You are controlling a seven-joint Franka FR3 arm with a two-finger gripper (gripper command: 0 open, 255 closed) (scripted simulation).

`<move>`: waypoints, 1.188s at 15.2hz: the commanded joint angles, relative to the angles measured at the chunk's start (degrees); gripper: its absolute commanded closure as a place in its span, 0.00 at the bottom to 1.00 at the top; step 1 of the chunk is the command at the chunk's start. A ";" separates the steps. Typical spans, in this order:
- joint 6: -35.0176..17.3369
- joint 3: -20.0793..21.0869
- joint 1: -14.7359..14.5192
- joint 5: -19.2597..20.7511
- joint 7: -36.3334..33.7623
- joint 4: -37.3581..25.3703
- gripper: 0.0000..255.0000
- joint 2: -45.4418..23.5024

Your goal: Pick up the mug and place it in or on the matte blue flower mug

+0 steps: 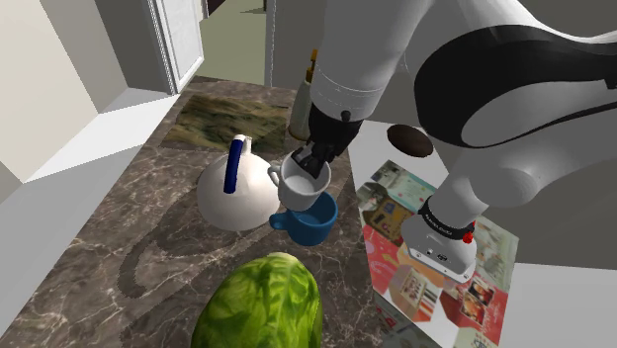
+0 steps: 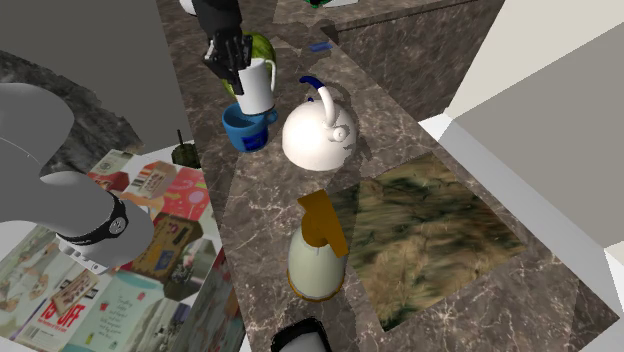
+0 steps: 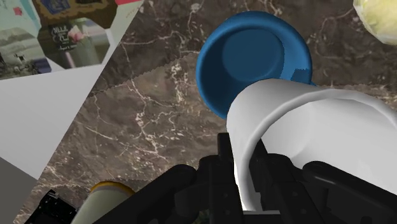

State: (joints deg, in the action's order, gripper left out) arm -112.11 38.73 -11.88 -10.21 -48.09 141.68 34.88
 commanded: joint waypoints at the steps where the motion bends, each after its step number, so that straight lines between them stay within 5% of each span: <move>1: -0.24 0.08 -0.01 -0.03 -0.05 0.16 1.00 -0.04; 6: -0.24 0.08 -0.01 -0.03 -0.05 0.16 1.00 -0.05; 7: -0.25 0.08 0.00 -0.02 -0.05 0.15 0.00 -0.06; 12: -0.24 0.08 -0.01 -0.03 -0.05 0.16 0.00 -0.05; 18: 7.38 -1.40 -0.22 0.47 0.02 -6.24 0.00 1.25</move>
State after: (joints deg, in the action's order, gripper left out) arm -105.27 37.40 -12.08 -9.77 -48.03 135.88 36.06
